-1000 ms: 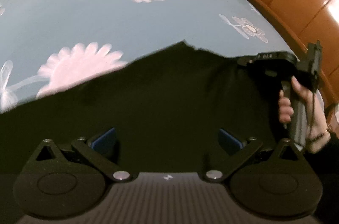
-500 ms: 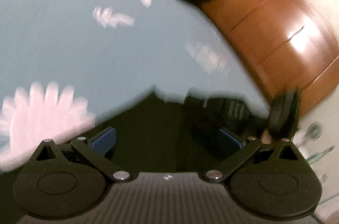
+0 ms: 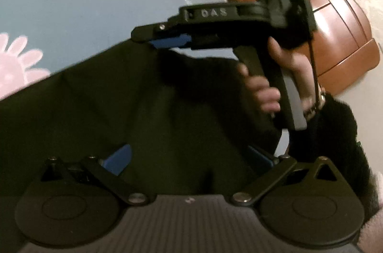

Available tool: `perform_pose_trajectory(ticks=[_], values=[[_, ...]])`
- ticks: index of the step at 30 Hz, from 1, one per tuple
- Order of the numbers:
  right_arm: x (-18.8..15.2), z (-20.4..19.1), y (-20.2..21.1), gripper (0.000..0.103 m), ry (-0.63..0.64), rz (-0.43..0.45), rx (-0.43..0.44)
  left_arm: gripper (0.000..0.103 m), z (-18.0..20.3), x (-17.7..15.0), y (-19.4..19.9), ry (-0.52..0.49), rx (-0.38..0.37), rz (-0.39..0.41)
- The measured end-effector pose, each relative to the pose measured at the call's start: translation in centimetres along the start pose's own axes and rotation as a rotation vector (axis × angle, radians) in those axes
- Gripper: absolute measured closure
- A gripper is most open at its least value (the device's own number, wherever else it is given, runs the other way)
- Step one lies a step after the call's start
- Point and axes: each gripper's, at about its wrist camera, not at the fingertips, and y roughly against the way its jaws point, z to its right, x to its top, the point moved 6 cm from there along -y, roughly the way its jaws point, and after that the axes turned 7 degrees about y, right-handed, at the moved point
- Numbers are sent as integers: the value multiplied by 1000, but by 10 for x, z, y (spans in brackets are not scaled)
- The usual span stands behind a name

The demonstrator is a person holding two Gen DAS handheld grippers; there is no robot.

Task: Fold clothes

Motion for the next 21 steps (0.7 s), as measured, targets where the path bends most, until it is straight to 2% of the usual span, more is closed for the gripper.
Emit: perform_pose_trajectory(ticks=[2,4,5,7,11,15,18,19,21], values=[[-3,-3,-1,66,11,-30,45,1,0,-6,2,-3,14,9],[-5,-4,-3,70,23,-50,75,1,0,-11,3,-17,10,28],[-5,-3,-4,81,29,-45,84,1,-1,-12,1,-21,6,34],[-3,-2,-6,85,39,-27,105,1,-2,-13,2,-10,-10,44],[7,-3,-8,96,79,66,161,1,-3,-12,1,7,-32,44],[18,6,-2,93,37,136,182,1,0,-16,4,7,-31,54],[17,2,16,83,48,153,186,1,1,-19,6,2,-22,60],[15,-1,19,73,73,147,159,1,1,-19,7,9,-14,63],[8,-8,24,72,111,127,135,1,5,-17,18,4,1,76]])
